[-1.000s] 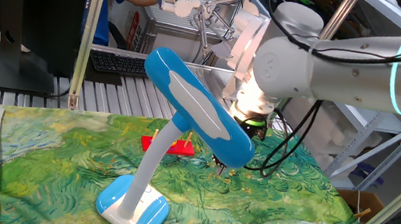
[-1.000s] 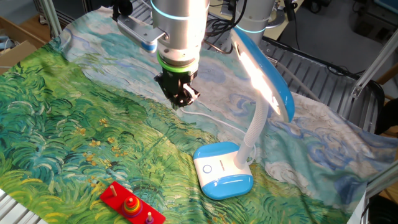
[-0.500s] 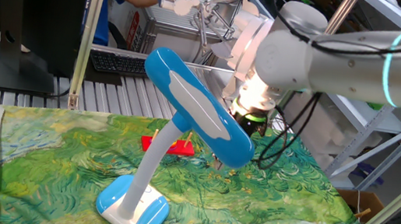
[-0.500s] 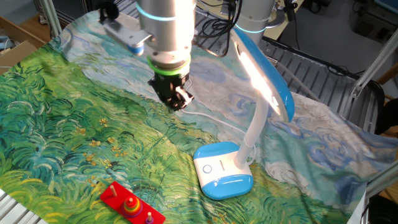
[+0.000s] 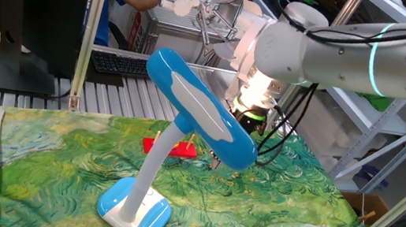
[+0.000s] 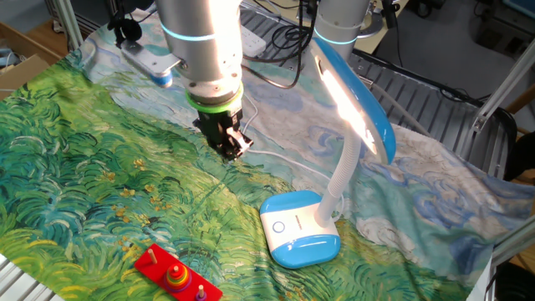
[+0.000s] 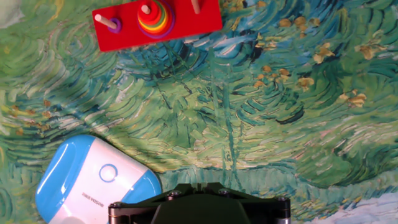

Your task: Turn off the desk lamp by pressing the button

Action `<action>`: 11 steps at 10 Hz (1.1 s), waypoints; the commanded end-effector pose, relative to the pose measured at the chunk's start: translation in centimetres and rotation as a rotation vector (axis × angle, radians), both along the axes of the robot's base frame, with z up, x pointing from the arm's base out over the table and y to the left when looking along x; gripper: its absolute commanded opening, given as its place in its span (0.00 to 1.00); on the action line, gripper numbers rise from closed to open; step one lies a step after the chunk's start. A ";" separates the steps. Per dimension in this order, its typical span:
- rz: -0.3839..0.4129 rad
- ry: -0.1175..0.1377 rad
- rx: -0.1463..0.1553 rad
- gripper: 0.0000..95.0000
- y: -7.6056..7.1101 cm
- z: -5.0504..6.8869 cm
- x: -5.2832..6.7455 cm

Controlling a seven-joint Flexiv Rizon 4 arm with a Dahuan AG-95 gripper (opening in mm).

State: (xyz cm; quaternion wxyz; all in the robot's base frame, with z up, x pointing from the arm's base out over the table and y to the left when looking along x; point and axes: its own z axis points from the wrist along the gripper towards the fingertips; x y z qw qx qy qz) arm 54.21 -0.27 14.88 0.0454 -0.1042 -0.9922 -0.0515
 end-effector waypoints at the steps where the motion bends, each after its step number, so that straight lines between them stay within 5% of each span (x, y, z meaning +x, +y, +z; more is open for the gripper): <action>1: -0.018 0.009 0.033 0.00 0.4 -0.4 0.8; 4: -0.044 0.041 0.038 0.00 1.7 -0.9 2.5; 6: -0.086 0.060 0.069 0.00 2.5 -2.2 3.3; 11: -0.149 0.075 0.117 0.00 3.7 -4.1 3.9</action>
